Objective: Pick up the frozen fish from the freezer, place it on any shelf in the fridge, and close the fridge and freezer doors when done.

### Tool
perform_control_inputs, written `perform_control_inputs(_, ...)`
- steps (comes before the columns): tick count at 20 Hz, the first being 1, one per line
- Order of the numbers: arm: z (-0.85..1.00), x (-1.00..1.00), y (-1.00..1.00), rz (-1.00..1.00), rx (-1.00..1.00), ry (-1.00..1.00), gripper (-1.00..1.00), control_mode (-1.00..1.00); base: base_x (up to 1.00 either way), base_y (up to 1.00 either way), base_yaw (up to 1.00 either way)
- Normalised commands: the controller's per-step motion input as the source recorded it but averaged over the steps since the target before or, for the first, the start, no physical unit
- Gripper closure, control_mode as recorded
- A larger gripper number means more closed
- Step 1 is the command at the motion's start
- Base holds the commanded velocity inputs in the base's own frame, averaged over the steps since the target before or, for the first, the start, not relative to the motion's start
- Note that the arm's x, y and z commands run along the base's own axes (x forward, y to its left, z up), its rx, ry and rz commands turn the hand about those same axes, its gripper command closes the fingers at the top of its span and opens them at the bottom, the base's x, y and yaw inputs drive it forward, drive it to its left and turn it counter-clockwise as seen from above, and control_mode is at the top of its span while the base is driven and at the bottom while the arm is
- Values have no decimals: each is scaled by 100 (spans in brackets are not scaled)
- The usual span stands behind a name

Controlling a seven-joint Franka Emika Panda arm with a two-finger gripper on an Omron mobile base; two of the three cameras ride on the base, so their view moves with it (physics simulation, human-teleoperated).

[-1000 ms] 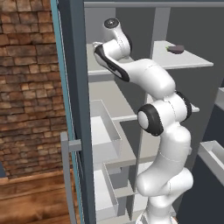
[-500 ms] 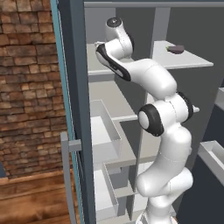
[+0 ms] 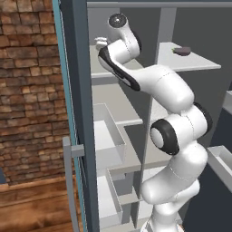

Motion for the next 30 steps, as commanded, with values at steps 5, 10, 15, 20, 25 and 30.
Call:
perform_control_inputs(5, 48, -100, 28, 7, -2, -39, 100, -100, 0, 0, 0)
perform_control_inputs(10, 58, -100, 1, 8, 0, -17, 100, -100, 0, 0, 0)
perform_control_inputs(15, 55, -100, -6, 11, 4, -1, 100, -100, 0, 0, 0)
perform_control_inputs(20, 21, -100, -18, 8, 3, 12, 100, -100, 0, 0, 0)
perform_control_inputs(25, -60, -100, -55, 2, 0, 17, 100, -100, 0, 0, 0)
perform_control_inputs(30, -72, -100, -100, 0, 3, 16, 100, -100, 0, 0, 0)
